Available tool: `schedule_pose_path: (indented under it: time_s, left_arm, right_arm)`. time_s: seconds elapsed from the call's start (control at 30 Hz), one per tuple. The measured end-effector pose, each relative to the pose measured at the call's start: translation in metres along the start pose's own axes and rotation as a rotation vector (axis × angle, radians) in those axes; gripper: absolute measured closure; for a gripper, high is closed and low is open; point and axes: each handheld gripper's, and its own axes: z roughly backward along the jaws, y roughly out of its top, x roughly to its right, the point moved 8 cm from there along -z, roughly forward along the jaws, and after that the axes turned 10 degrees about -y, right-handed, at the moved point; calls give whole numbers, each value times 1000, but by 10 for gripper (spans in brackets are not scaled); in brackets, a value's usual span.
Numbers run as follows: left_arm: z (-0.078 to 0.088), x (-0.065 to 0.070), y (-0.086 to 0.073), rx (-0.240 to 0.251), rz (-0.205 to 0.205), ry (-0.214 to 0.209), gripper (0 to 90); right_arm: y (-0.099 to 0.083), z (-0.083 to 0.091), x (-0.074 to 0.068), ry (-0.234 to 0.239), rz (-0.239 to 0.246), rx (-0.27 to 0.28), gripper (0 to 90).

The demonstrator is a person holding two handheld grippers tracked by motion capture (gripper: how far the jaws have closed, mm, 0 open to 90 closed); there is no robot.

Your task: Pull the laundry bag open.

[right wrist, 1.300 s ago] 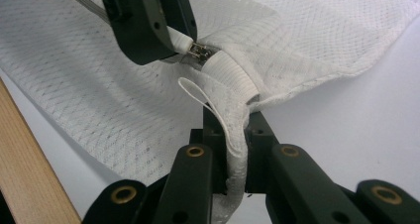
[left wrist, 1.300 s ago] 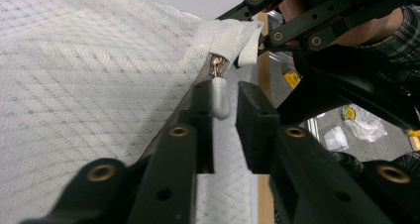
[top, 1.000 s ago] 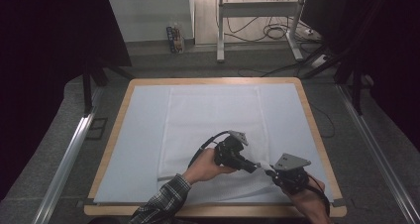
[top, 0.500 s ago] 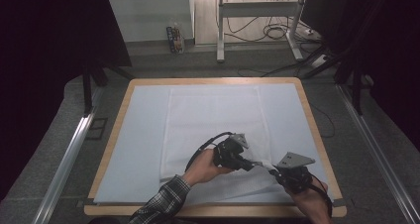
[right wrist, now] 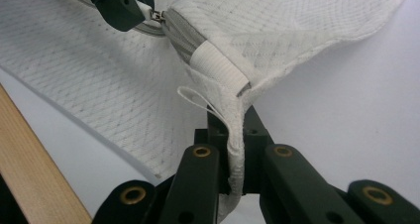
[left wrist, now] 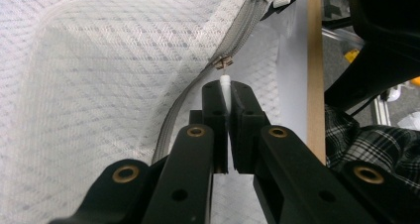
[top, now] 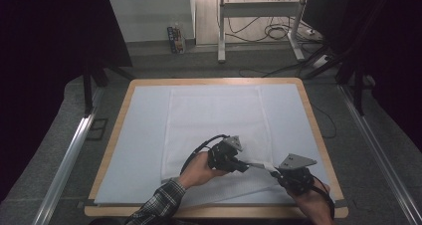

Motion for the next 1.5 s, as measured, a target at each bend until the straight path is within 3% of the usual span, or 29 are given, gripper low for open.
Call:
schedule_pose_path:
  time_s: [0.27,0.43,0.7,1.5]
  left_arm:
    - [5,2,-8,3,9,-8,874]
    - [8,3,-16,-6,12,24,873]
    - [13,1,-26,3,33,26,873]
    - [31,0,-66,69,105,64,872]
  right_arm:
    - [-2,1,-1,9,-5,-5,864]
    - [-4,3,0,17,-17,-9,864]
    - [-6,2,-1,22,-15,-16,864]
    - [-9,0,-1,25,-16,-28,862]
